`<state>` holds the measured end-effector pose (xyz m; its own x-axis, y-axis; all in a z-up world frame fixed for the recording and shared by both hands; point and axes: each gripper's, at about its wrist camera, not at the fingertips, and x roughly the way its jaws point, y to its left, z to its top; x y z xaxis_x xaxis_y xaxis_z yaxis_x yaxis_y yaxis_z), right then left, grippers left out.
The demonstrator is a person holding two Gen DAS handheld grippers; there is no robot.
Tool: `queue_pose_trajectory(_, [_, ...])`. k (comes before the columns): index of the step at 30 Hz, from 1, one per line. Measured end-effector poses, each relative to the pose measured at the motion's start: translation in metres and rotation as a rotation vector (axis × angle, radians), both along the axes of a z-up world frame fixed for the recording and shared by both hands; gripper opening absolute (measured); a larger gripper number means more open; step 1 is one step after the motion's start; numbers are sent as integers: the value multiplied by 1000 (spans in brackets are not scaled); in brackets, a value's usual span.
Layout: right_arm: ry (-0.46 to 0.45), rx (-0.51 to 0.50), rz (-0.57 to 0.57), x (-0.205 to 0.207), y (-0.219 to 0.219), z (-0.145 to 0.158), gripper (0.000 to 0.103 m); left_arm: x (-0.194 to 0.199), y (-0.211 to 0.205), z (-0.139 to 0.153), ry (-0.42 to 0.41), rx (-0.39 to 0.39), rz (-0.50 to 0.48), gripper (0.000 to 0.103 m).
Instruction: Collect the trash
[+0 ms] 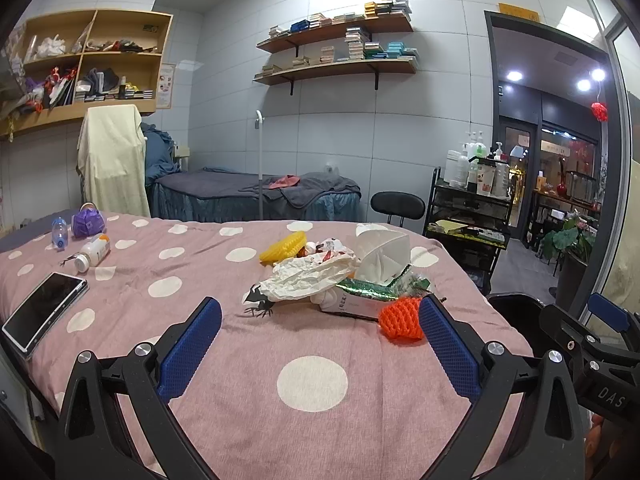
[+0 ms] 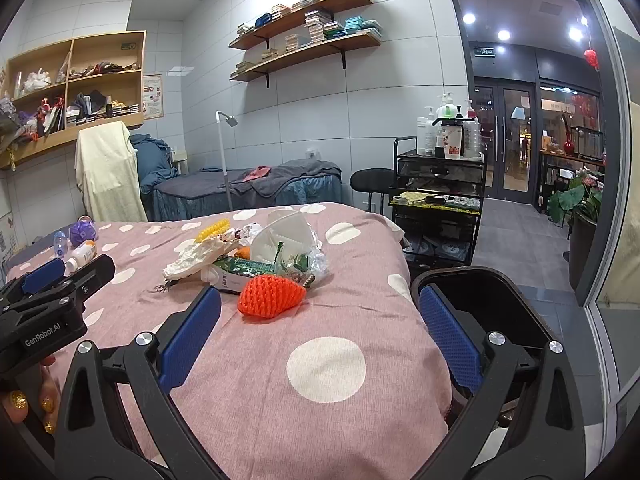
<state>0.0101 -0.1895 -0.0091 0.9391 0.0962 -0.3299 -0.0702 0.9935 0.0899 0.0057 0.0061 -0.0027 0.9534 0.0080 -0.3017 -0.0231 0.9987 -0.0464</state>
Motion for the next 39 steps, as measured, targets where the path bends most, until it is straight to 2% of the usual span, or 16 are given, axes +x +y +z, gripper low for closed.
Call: queue_pose_trajectory(39, [26, 5, 7, 2, 3, -5, 98, -1, -1, -10, 19, -12, 0, 97])
